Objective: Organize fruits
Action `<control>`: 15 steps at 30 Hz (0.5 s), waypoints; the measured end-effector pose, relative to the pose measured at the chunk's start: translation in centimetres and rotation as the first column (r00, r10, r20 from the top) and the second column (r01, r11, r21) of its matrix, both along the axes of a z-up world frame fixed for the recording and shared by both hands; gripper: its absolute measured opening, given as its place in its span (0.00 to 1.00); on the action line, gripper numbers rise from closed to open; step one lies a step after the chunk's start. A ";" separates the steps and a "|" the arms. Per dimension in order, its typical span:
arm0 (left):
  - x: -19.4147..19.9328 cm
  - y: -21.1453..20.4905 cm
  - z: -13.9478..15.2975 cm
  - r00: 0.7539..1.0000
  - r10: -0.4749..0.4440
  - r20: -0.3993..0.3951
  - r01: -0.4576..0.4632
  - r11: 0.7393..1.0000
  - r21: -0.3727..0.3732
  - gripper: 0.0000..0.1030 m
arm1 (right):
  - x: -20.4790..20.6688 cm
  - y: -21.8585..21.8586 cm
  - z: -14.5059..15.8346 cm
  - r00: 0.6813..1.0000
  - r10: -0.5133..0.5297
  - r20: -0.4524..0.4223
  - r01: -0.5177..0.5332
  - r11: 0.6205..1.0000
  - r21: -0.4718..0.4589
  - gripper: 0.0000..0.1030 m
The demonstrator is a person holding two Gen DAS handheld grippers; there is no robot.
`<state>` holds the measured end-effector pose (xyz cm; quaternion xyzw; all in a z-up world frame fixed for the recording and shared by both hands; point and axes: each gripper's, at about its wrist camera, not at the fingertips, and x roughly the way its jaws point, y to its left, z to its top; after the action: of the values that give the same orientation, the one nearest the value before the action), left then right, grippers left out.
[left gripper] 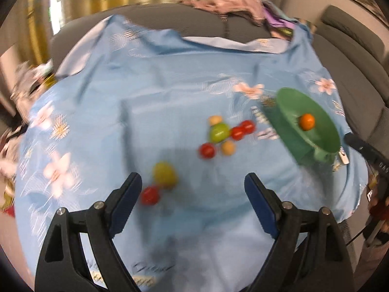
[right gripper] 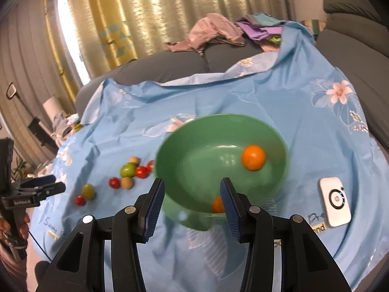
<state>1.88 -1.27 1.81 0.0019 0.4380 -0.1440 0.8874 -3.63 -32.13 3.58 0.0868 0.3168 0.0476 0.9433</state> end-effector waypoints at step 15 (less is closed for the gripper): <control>-3.4 5.4 -1.4 0.997 0.067 -0.034 -0.070 0.995 -0.076 0.84 | 0.1 7.2 -0.5 0.984 0.173 -0.048 -0.175 0.984 -0.036 0.47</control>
<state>-1.50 4.08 0.39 -0.0494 0.4459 -0.1302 0.8842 -3.48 -24.98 3.07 0.0408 0.3451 0.1213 0.9298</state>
